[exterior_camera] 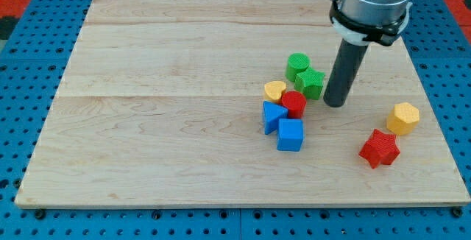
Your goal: Slide the green star and green circle towards the top right
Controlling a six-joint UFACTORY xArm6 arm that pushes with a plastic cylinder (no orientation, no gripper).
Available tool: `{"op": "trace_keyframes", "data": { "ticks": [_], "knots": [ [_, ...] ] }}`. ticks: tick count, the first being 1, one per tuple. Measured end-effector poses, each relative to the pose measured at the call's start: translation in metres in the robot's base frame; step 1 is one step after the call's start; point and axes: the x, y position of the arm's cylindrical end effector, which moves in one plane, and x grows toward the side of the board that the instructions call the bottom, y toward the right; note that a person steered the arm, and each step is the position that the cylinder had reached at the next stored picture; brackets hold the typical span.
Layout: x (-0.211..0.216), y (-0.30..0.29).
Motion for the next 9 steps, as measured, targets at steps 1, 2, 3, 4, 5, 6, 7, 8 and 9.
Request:
{"op": "trace_keyframes", "data": {
  "ticks": [1,2,3,4,5,6,7,8,9],
  "knots": [
    [-0.033,-0.032],
    [-0.074,-0.049],
    [-0.107,-0.068],
    [-0.129,-0.101],
    [-0.129,-0.136],
    [-0.134,-0.144],
    [-0.160,-0.080],
    [-0.197,-0.026],
    [-0.175,-0.011]
  ]
}}
